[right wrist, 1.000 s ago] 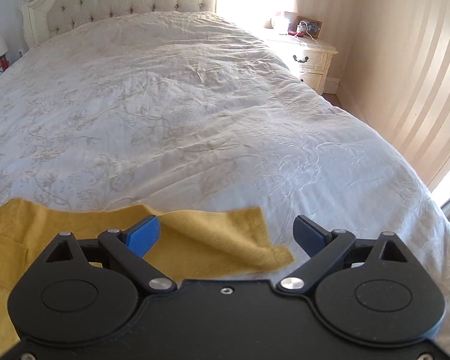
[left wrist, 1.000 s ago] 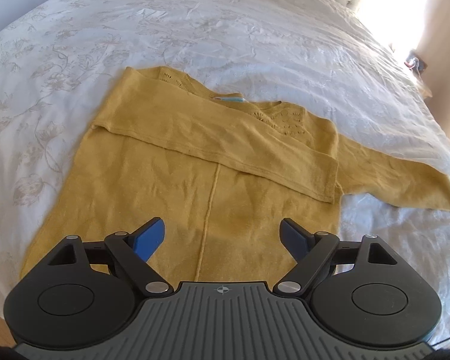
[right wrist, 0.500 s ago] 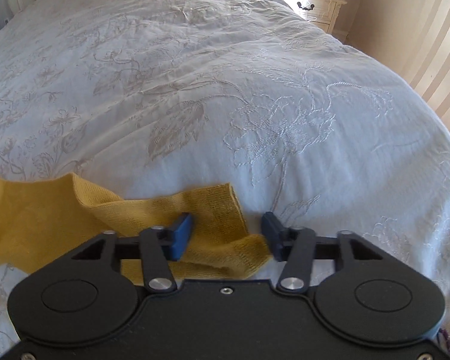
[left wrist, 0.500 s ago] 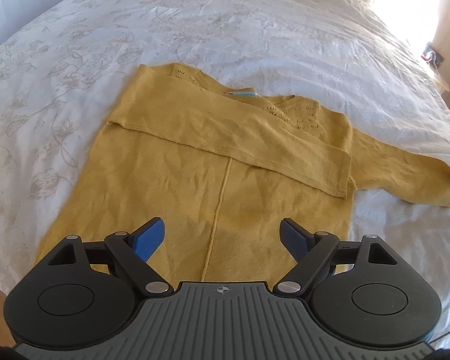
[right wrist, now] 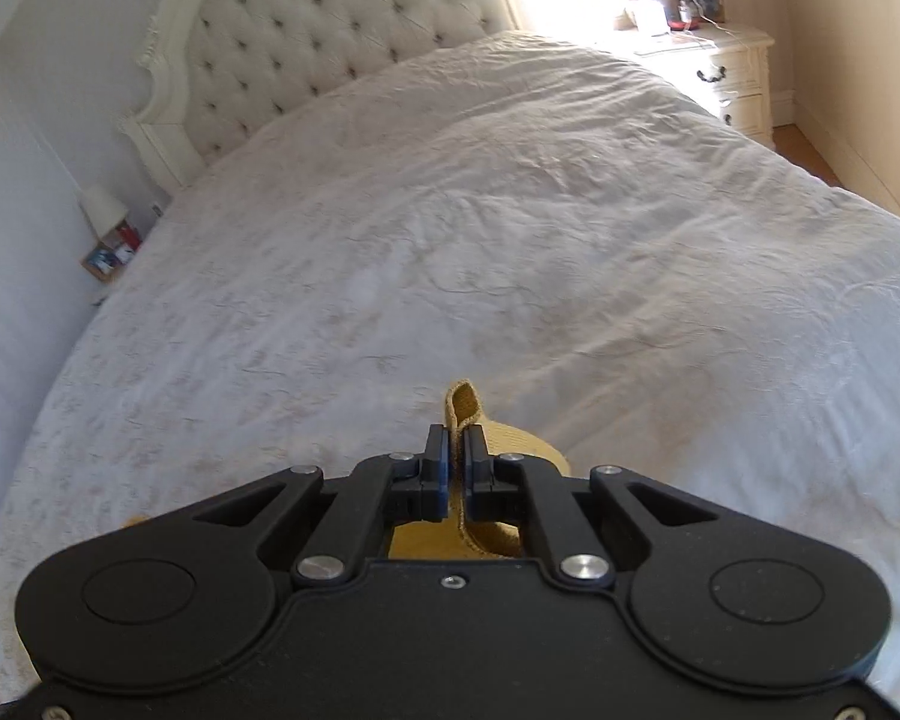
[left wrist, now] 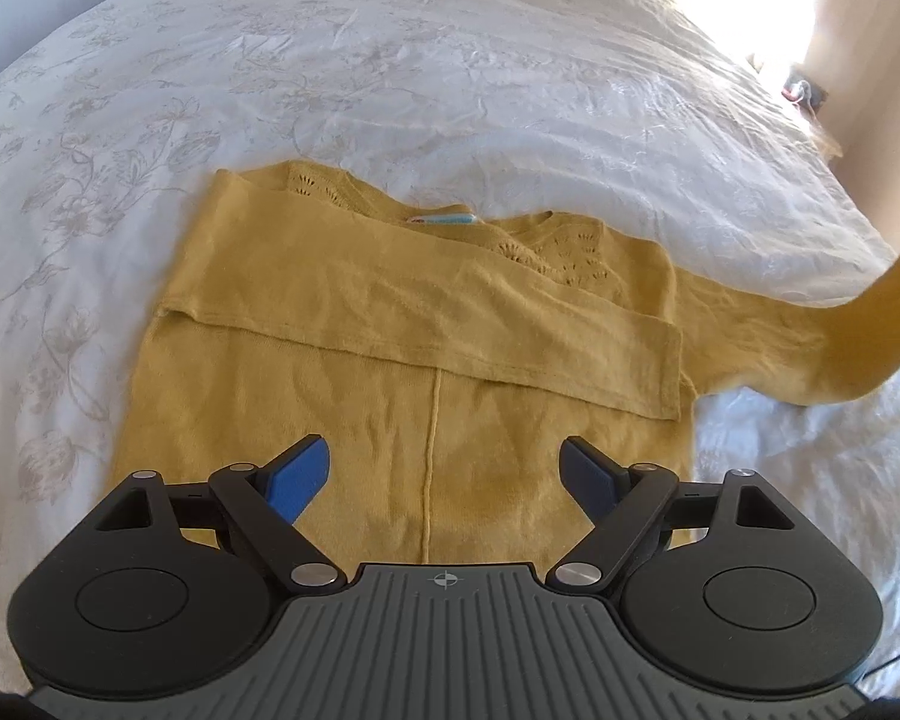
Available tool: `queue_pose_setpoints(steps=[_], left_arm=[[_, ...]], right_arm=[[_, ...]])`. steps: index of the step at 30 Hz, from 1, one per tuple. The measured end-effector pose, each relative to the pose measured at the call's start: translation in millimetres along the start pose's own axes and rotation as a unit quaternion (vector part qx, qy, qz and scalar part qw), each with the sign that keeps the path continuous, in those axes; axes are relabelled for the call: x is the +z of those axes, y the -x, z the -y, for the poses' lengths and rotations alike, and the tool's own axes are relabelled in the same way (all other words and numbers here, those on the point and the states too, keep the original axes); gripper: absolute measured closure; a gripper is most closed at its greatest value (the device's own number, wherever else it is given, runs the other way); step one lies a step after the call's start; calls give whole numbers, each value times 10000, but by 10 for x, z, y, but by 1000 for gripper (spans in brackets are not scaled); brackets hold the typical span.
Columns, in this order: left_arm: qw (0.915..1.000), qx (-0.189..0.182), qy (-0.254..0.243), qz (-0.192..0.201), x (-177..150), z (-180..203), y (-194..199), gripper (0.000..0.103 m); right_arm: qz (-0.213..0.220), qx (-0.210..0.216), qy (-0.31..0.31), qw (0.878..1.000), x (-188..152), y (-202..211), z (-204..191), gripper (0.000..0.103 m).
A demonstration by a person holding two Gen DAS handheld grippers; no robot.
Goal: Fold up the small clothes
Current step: 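Move the right tool to the other sleeve cuff and close on it, then lay the held sleeve across the sweater body with the right tool, release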
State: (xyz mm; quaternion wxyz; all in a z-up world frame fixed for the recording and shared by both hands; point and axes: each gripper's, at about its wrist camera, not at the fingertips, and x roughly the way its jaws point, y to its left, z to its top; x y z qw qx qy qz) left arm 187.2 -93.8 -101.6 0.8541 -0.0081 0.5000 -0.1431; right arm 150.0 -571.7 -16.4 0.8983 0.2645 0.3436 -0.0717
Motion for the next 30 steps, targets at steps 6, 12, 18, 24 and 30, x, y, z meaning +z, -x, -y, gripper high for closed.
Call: queue_pose_setpoints(steps=[6,12,18,24,30], left_arm=[[9997,-147,-170,31,101,-387,-9,19],[9998,-102,-157,-39,152,-921,-22,19],[9999,78,-77,-117,188,-1415,-39,19],[9998,126,-38,-176,276,-1715,-93,19],[9995,-137,-199,-215,452,-1676,-281,19]], right_arm=[[-78,832,-140,9964,-270,-294,-1081,92],[-399,1369,-182,9896,-773,-906,-2073,92],[-925,1531,-134,9838,-1372,-1572,-2767,91],[-1147,1162,506,9853,-1800,-1682,-3000,58],[-1367,117,1589,9777,-2255,-1581,-2833,29]])
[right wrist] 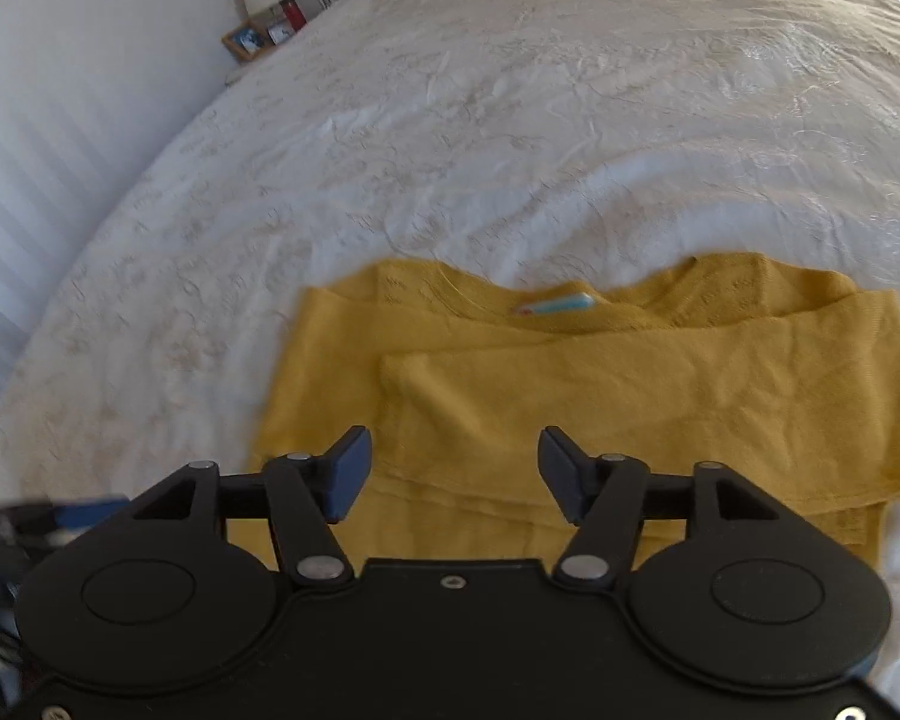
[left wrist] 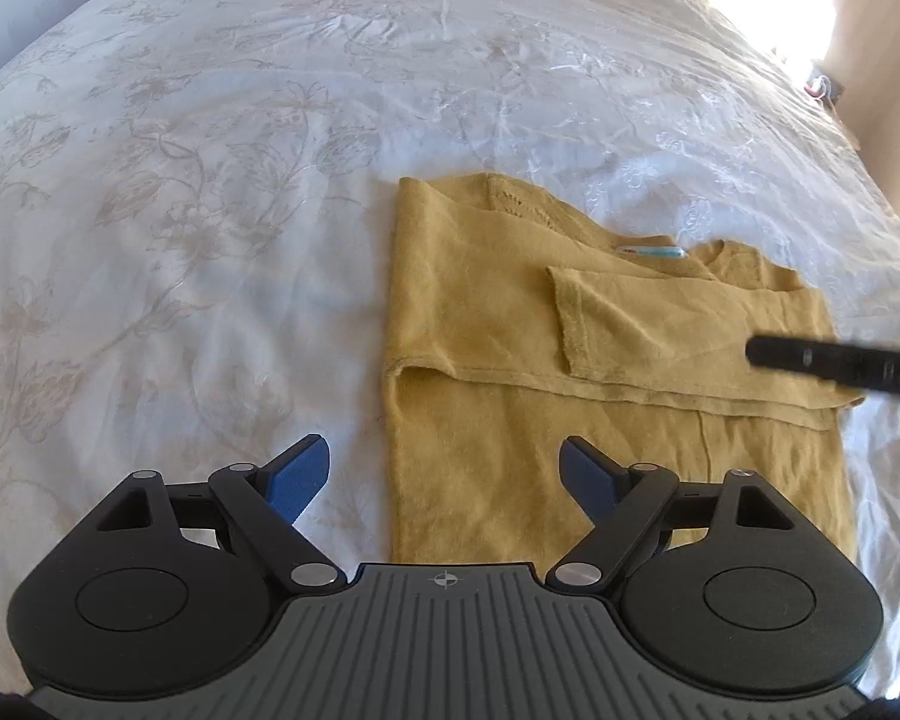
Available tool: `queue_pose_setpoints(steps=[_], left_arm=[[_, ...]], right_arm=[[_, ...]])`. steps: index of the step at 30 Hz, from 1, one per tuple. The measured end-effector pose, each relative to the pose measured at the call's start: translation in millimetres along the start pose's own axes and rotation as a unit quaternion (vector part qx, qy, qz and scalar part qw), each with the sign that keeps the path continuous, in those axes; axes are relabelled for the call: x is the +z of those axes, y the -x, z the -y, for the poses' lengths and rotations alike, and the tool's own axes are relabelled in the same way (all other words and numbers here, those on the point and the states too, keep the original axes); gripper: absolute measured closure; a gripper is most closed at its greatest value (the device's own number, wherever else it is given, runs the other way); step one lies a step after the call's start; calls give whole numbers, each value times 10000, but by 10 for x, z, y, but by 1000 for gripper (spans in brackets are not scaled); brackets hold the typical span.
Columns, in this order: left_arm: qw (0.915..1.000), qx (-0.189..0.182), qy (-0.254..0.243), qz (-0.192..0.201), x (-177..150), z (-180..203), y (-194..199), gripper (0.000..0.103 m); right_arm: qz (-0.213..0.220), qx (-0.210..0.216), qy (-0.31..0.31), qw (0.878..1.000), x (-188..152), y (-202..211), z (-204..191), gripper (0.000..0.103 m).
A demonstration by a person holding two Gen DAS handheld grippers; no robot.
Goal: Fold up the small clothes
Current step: 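Lay the held sleeve across the sweater body with the right tool, release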
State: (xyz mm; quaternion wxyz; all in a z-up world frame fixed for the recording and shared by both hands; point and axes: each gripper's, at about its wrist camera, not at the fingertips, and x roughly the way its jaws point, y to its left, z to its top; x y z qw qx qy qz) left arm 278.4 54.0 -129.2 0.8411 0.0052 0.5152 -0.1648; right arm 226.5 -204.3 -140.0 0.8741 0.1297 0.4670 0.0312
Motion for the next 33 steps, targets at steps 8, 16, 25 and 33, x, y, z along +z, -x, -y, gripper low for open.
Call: queue_pose_setpoints(steps=[8,16,25,33], left_arm=[[9971,-538,-542,61,327,474,-455,19],[9946,-823,-626,-76,536,724,-939,19],[9942,-944,-319,-413,613,666,-1367,19],[9939,-953,-298,-461,658,675,-1349,68]], right_arm=[[-646,-801,15,9947,-550,-57,367,16],[-930,-775,-31,9926,-734,-193,547,12],[-1012,-537,-34,9934,-752,-389,573,0],[-977,-497,-42,9940,-811,-429,558,0]])
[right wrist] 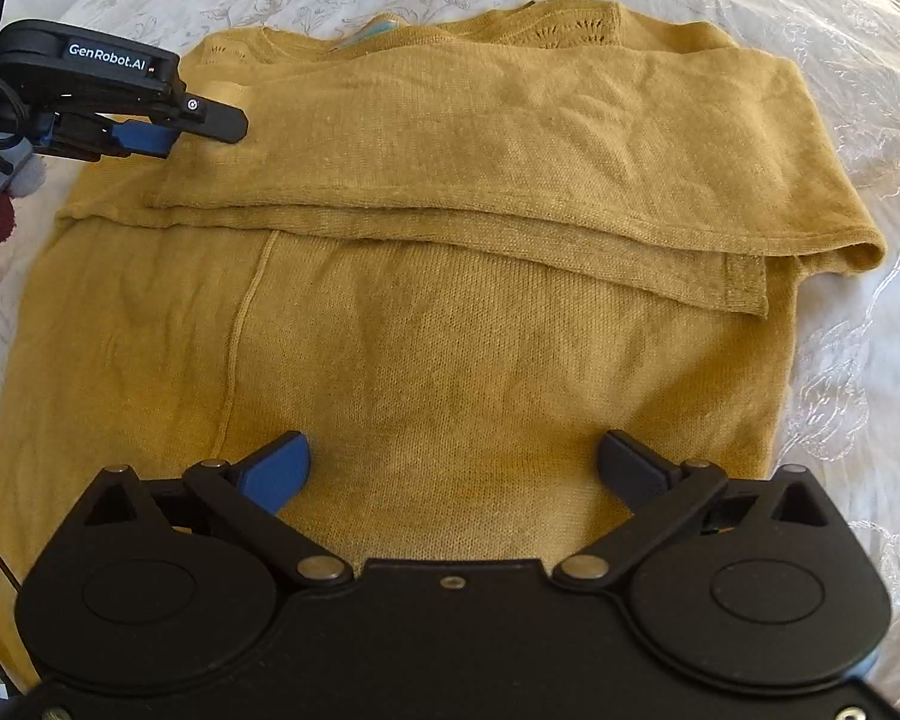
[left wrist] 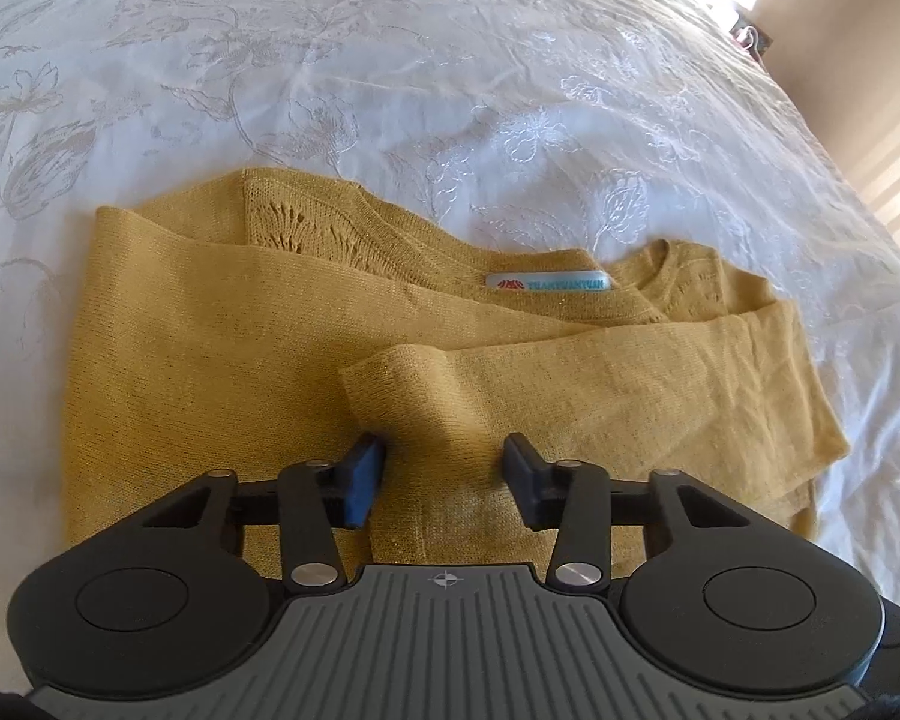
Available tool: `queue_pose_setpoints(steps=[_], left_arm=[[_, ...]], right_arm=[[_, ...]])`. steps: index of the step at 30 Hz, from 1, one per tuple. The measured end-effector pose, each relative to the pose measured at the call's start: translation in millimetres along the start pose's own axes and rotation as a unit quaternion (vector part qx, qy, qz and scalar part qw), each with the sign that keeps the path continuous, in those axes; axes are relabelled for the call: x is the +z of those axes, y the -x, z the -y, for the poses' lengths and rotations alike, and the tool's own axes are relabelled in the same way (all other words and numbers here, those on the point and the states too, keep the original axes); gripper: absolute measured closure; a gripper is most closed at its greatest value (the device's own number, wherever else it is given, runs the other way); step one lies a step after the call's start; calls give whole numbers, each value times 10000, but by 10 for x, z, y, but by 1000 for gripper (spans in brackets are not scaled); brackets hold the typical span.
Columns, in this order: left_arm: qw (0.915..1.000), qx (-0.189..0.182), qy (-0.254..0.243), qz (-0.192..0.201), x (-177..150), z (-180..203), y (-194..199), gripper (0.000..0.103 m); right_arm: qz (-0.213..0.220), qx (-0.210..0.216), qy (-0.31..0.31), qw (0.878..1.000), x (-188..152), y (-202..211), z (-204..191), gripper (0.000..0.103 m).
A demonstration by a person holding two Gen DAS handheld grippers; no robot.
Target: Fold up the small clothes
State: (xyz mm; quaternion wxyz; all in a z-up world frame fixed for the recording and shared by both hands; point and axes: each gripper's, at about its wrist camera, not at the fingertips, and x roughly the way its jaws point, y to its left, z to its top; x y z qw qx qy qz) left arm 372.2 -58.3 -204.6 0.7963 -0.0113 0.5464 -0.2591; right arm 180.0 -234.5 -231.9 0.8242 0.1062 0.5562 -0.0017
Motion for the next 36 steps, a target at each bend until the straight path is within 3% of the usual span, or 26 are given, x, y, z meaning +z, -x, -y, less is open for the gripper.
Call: queue_pose_setpoints(steps=[3,10,13,15,19,23,31,36], left_arm=[[9998,-12,188,-55,24,-6,3,97],[9955,-234,46,914,204,246,782,97],[9929,-96,-25,1183,270,166,1018,97],[9939,100,-58,1100,292,36,1001,97],[9967,571,-39,580,239,-277,721,97],[9947,971,2,350,146,-496,542,97],[9965,791,33,283,119,-578,467,94],[9969,742,4,277,124,-568,433,92]], right_arm=[[26,-4,-7,10000,-29,38,14,0],[70,-46,-86,9999,-60,106,27,0],[75,-60,-147,9998,-39,97,40,0],[74,-64,-194,9998,-29,92,51,0],[49,-63,-232,9997,3,101,78,0],[81,-24,-355,9993,56,201,135,1],[1014,30,-891,9908,365,570,390,1],[1281,167,-968,9869,788,459,520,1]])
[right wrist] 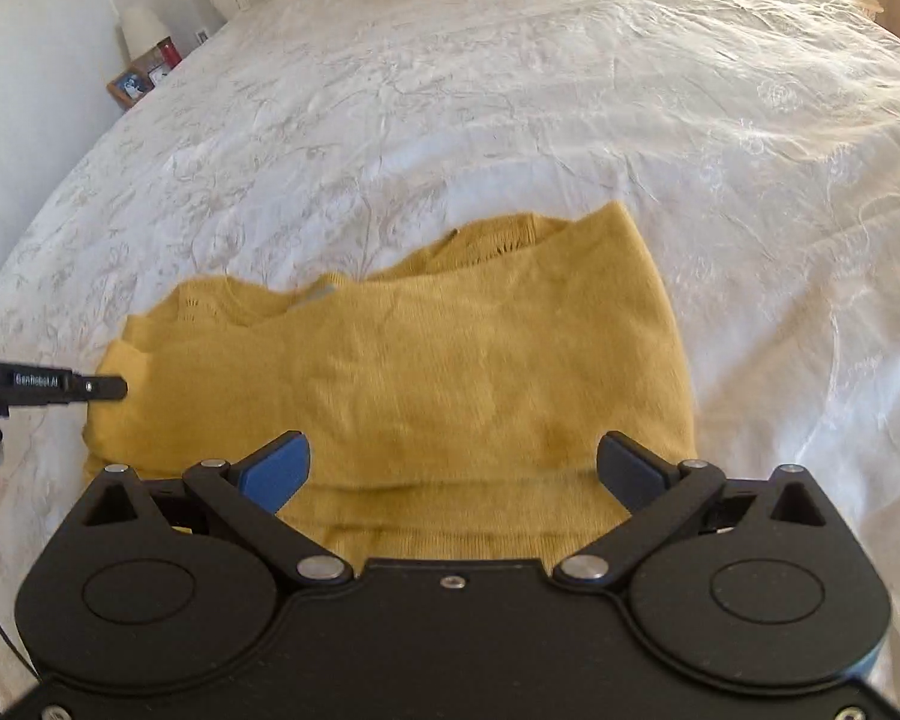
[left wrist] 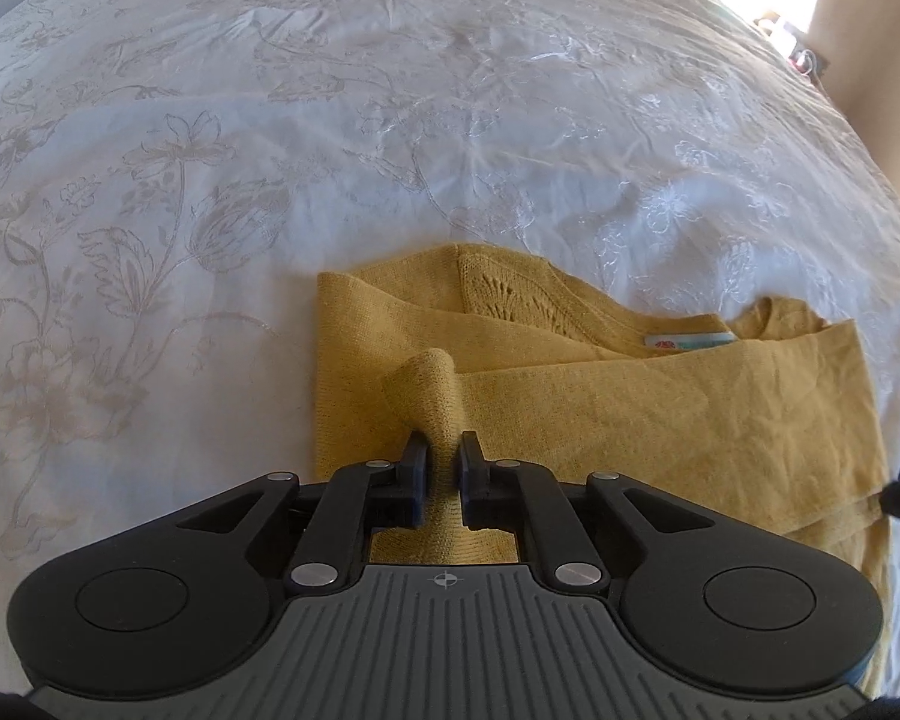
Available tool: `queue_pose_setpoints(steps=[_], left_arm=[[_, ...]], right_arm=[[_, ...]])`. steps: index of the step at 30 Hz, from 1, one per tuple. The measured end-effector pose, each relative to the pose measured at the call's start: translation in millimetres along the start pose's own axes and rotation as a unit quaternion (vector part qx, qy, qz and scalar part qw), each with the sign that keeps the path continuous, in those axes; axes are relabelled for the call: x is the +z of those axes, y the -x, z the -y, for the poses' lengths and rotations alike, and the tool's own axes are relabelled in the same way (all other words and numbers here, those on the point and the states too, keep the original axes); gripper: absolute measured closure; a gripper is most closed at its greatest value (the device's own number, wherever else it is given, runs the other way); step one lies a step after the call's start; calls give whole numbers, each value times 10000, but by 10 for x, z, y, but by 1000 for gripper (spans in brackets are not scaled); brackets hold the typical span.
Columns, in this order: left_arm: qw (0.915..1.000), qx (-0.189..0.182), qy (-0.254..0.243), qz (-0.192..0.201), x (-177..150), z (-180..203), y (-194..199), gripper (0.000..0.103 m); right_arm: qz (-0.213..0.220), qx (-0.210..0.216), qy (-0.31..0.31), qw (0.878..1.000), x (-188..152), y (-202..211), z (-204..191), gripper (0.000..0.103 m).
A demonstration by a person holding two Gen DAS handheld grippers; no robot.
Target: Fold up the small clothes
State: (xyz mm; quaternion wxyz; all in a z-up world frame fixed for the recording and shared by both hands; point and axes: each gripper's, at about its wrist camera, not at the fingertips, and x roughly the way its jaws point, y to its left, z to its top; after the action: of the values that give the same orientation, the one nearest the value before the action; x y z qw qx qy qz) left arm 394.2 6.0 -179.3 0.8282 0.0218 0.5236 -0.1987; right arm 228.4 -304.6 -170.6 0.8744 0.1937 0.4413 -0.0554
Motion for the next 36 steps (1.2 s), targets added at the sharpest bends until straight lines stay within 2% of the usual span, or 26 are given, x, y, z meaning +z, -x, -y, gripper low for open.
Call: queue_pose_setpoints(steps=[2,3,7,8,9,11,13,15,18,20,21,24,25,26,27,29,32,36], left_arm=[[10000,10,60,-7,-9,-7,-6,88],[10000,22,87,0,-16,-15,0,79],[9998,45,175,63,-42,-70,47,76],[9998,62,187,62,-47,-85,56,73],[9997,79,205,59,-49,-99,65,70],[9996,63,254,88,-51,-135,101,69],[9994,48,305,161,-49,-169,160,63],[9991,41,302,282,-48,-181,220,57],[9990,50,235,376,-32,-163,267,56],[9991,35,190,390,-19,-137,254,56],[9991,19,162,385,-8,-118,241,56],[9994,-26,21,334,21,-41,196,56],[9994,-42,-31,332,23,-18,188,56],[9994,-38,-70,347,28,2,187,56],[9993,-31,-109,366,34,21,188,56],[9990,-27,-189,414,42,61,189,56],[9986,-53,-304,425,52,123,146,53],[9982,-3,-500,336,41,198,-18,49]], right_arm=[[19,79,70,9999,145,-151,-37,1],[5,122,115,9999,211,-228,-27,1],[-165,355,179,9991,393,-526,120,1],[-254,289,127,9992,420,-610,200,1],[-331,135,65,9993,444,-688,286,1],[-455,-545,-122,9974,469,-790,511,3],[-532,-1245,-356,9902,494,-794,714,3],[-250,-1051,-634,9921,501,-654,862,4],[-30,-768,-625,9951,480,-497,989,6],[-138,-625,-615,9960,488,-526,1049,37],[-192,-602,-616,9961,492,-565,1065,40],[-143,-357,-715,9967,523,-626,1089,41],[-149,-284,-758,9966,540,-642,1089,47],[-192,-216,-782,9965,570,-661,1084,82],[-236,-225,-765,9965,585,-658,1069,93],[-227,-414,-643,9968,608,-614,1053,94],[-320,-919,-686,9929,572,-640,1148,95],[-281,-985,-666,9925,580,-646,1134,91]])
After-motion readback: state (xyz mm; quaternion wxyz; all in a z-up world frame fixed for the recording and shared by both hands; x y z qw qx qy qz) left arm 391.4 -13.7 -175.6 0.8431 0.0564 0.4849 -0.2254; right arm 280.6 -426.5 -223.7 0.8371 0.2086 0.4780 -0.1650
